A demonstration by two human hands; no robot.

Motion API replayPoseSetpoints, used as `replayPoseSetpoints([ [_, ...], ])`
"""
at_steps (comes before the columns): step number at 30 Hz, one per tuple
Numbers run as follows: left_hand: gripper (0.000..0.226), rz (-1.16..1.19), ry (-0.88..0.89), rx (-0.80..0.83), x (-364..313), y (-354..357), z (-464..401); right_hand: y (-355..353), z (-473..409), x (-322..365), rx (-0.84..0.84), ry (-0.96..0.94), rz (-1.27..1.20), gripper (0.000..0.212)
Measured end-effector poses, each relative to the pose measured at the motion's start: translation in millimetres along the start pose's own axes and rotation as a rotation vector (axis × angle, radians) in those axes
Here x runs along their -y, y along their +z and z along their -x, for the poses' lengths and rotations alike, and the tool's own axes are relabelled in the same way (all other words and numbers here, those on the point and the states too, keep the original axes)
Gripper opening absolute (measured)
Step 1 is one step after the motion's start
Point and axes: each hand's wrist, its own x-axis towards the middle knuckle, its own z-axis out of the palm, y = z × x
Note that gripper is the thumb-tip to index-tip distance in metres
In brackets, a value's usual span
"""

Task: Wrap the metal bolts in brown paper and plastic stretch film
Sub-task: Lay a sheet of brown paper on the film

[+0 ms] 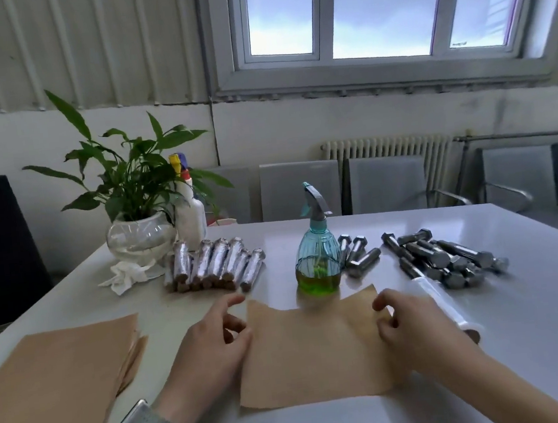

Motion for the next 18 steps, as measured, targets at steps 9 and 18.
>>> replayPoseSetpoints([
  [9,0.037,-0.211,0.065,-0.015,5,-5,-4,-17,-23,9,0.121,-0.075,0.408,0.022],
  [18,0.076,-0.080,0.232,0.436,15,-14,-8,-36,-165,-1,0.230,-0.274,0.572,0.034],
])
